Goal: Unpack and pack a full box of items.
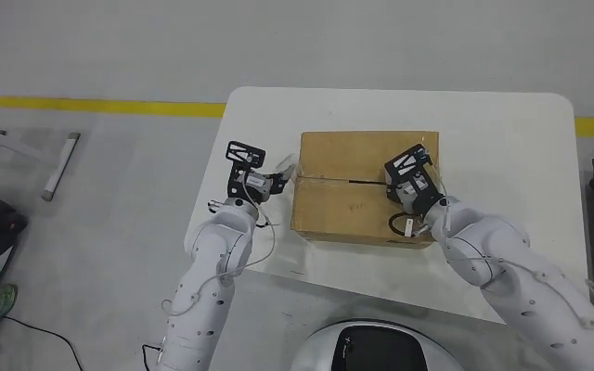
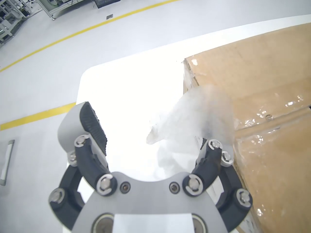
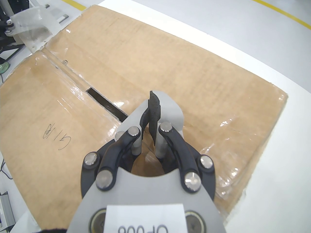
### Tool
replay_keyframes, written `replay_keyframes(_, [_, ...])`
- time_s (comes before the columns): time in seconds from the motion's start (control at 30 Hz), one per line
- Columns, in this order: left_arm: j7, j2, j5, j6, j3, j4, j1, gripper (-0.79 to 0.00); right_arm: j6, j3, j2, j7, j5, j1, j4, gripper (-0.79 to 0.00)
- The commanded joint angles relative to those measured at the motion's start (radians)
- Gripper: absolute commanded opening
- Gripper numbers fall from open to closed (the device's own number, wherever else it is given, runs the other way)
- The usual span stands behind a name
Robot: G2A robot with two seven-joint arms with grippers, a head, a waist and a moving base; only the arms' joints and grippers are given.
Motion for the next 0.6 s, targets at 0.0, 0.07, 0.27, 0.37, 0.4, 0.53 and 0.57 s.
replay_keyframes(0.0, [-0.009,-0.001,-0.004,-0.005,0.002,-0.024,0.001,0.000,0.002,0.004,-0.002,0.001,0.001,-0.001,-0.001,-0.785])
replay_keyframes(0.07, [-0.016,-0.001,0.003,-0.012,0.006,-0.050,0.004,0.000,0.006,0.012,-0.004,-0.001,0.012,-0.002,-0.006,-0.785])
replay_keyframes(0.27, [-0.043,-0.006,0.029,-0.027,0.043,-0.105,-0.011,0.000,0.036,0.081,-0.009,0.001,0.134,-0.013,-0.053,-0.785])
replay_keyframes(0.37, [-0.045,-0.009,0.065,-0.038,0.073,-0.112,-0.030,0.000,0.062,0.147,-0.009,0.001,0.214,-0.021,-0.083,-0.785])
replay_keyframes(0.4, [-0.049,-0.011,0.064,-0.036,0.080,-0.113,-0.035,0.000,0.069,0.168,-0.008,0.003,0.234,-0.025,-0.093,-0.785])
replay_keyframes(0.53, [-0.064,-0.018,0.088,-0.038,0.114,-0.113,-0.058,0.000,0.108,0.273,-0.006,0.011,0.321,-0.033,-0.101,-0.785])
replay_keyframes(0.57, [-0.064,-0.020,0.087,-0.042,0.124,-0.114,-0.063,0.000,0.109,0.293,-0.005,0.017,0.332,-0.037,-0.097,-0.785])
